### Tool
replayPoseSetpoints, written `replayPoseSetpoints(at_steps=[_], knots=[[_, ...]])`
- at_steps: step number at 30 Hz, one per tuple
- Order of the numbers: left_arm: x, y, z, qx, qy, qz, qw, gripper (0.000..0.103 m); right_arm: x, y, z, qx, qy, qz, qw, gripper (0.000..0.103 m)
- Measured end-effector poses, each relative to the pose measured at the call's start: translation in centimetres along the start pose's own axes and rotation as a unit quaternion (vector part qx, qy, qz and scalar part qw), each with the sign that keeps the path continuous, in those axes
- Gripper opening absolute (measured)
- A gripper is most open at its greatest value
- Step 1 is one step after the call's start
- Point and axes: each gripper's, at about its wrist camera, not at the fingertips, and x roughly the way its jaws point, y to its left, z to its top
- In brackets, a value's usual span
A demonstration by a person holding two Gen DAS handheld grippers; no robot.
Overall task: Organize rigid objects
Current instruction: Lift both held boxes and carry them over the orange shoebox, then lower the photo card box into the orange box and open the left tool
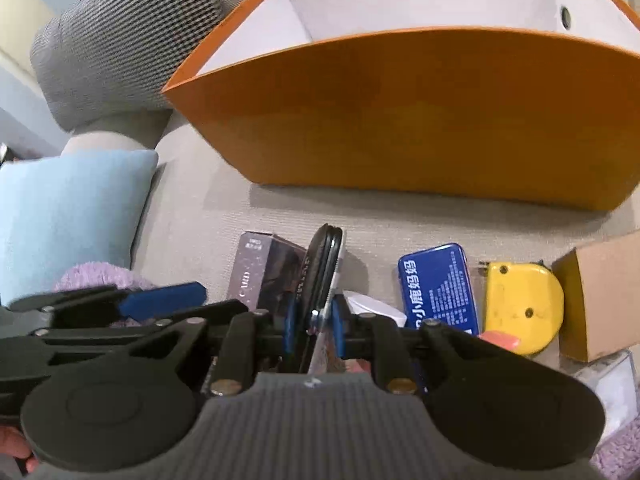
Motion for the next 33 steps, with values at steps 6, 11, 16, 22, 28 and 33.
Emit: replayPoseSetpoints(at_steps=[6,11,16,22,28,33], knots=[[1.9,-1.9,0.3,0.047,0.018,0.03,0.9983,0.055,-1.5,-0.8,0.6,0.012,-0.02,0.004,1.0,0.019],[2.9,-2.7,0.2,0.066,0.027,0.05,0.9962,0.031,-1.0,-0.5,0.6,0.0,-0.014,0.005,1.0,0.019],[1.6,-1.5,0.1,0.031,0.008,0.044,0.9985,0.024,-1.0,-0.2,0.6,-0.006,-0.011,0.012,1.0,0.018],[-3.3,-1.2,0.7,-0.017,-0.05,0.014,0.9985,0.024,-4.4,1.3,1.0,-0.043,-0.051,0.008,0.998,0.017],[-8.5,-2.2,4.0,-0.023,-0.119,-0.027,0.9923,0.024,-9.6,2.5,2.7,-0.069,-0.1,0.028,0.992,0.016],[-10.3,-3.0,8.6,-0.012,-0.148,-0.058,0.9872,0.024,-13.3,2.9,6.0,-0.073,-0.149,0.054,0.985,0.016]])
